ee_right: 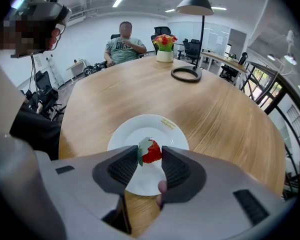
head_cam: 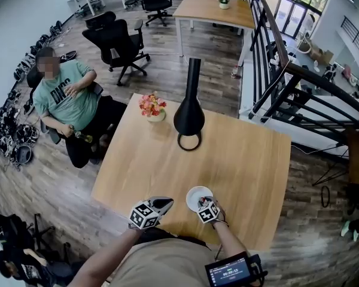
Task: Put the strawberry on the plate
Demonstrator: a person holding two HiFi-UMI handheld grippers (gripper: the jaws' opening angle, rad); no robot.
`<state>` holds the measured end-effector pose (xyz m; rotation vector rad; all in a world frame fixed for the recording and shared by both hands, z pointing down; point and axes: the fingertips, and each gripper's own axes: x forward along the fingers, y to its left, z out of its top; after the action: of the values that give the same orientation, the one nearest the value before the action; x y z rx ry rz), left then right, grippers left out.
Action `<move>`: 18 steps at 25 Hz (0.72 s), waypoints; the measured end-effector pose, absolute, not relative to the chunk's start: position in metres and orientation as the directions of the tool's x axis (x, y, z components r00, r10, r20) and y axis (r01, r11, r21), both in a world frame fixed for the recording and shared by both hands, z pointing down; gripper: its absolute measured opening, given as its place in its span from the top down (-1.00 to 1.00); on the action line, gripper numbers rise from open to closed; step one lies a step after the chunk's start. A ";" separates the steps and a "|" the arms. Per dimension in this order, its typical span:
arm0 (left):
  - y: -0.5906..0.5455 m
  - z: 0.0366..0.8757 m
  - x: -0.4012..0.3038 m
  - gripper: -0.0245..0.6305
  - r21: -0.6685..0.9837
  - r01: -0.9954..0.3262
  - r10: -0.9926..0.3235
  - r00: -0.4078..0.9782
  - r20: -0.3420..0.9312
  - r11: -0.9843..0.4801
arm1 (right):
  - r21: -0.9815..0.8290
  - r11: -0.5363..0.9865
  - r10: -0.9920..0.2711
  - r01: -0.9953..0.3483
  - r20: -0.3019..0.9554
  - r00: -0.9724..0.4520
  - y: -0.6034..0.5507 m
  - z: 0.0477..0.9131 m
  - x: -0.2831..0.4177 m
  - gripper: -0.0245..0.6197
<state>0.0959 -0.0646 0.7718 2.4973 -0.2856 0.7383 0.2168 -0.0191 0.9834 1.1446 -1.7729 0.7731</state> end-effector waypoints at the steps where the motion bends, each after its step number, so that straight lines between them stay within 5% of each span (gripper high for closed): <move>1: -0.065 0.772 0.095 0.91 0.418 -0.338 -0.056 0.829 0.557 -0.843 | -0.044 0.386 -0.381 -0.921 0.902 -0.203 -0.019 0.985 0.217 0.46; 18: -0.051 0.775 0.079 0.91 0.435 -0.360 -0.070 0.829 0.555 -0.825 | -0.063 0.331 -0.507 -0.941 0.829 -0.234 -0.013 0.967 0.220 0.45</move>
<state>0.0792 -0.0513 0.7745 2.4700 -0.3157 0.7213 0.2201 -0.0126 0.9672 1.2774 -1.8701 0.7570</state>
